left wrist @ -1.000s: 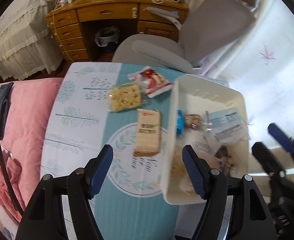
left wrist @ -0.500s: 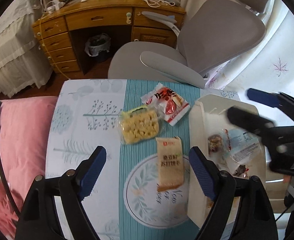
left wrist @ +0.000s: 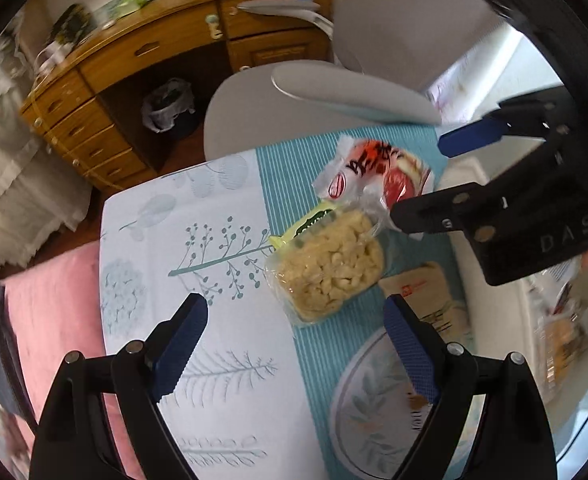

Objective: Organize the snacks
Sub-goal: 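Grasp the clear bag of pale cubes with the left gripper while the right reaches the red-and-white packet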

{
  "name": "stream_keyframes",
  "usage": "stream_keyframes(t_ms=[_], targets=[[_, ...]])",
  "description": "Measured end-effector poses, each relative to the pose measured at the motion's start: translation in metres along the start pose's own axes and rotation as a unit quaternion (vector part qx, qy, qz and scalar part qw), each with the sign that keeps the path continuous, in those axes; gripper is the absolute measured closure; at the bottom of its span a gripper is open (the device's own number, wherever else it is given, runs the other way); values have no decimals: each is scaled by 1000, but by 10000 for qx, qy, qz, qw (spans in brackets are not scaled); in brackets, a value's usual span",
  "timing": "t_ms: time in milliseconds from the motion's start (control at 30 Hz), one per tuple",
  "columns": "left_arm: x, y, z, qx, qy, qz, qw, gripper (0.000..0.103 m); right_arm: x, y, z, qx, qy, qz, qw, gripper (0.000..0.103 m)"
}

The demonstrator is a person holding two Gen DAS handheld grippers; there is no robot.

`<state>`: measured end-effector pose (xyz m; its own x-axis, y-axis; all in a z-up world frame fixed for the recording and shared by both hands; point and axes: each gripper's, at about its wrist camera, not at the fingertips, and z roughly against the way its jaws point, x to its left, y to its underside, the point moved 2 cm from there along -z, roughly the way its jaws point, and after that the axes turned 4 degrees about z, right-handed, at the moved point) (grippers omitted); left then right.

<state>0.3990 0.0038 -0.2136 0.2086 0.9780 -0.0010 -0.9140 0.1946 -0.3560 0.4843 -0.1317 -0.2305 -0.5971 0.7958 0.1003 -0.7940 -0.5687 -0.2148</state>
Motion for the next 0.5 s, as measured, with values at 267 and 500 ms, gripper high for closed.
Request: stream_keyframes(t_ms=[267, 500], targets=[[-3, 3, -40, 107, -131, -479, 9987, 15, -2, -5, -35, 289, -92, -6, 9995, 17], [-15, -4, -65, 218, -89, -817, 9964, 15, 2, -7, -59, 513, -188, 163, 9984, 17]])
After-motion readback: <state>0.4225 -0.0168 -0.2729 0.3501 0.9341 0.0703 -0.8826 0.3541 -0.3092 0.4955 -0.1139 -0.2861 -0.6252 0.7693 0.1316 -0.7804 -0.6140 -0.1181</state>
